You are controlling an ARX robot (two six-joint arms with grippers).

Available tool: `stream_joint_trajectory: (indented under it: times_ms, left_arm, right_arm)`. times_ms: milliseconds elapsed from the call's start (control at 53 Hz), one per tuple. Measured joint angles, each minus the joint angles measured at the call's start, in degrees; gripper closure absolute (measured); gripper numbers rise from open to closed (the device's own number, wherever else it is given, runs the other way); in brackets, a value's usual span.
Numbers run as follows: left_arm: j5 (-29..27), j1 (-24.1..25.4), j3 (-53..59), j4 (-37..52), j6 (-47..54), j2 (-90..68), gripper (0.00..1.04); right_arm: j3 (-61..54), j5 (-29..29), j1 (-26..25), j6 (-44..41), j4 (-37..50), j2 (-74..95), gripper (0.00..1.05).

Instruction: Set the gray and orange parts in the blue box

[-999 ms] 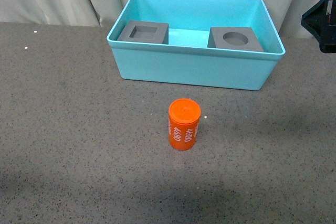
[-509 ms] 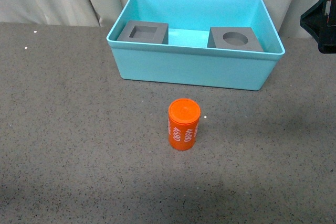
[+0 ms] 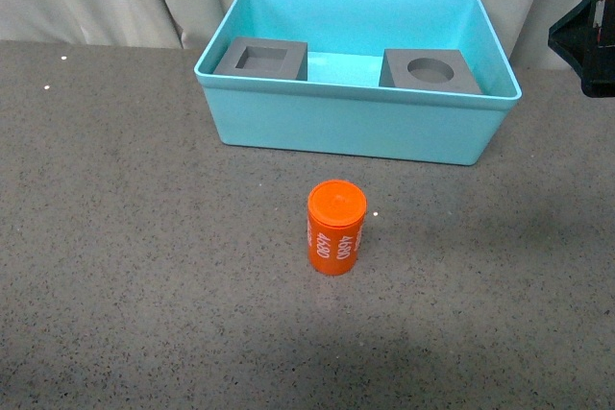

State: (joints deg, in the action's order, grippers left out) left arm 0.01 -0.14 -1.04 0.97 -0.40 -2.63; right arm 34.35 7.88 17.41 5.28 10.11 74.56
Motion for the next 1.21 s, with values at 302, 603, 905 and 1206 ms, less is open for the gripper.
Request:
stream_joint_trajectory:
  times_ms: [302,603,905,1206]
  left_arm:
    - [0.0,0.0,0.0,-0.9,0.0,2.3,0.81]
    - [0.0,0.0,0.0,-0.9,0.0,2.4,0.23]
    - [0.0,0.0,0.0,-0.9,0.1,2.4,0.07]
    - [0.0,0.0,0.0,-0.9,0.1,2.4,0.07]
  right_arm:
    - [0.0,0.0,0.0,0.0,0.0,0.0,0.10]
    - [0.0,0.0,0.0,0.0,0.0,0.0,0.10]
    - [3.1,-4.3,4.5,-12.4,-2.2,4.9,0.10]
    - [14.8,-15.1,9.3,-14.9,-16.0,17.0,0.10]
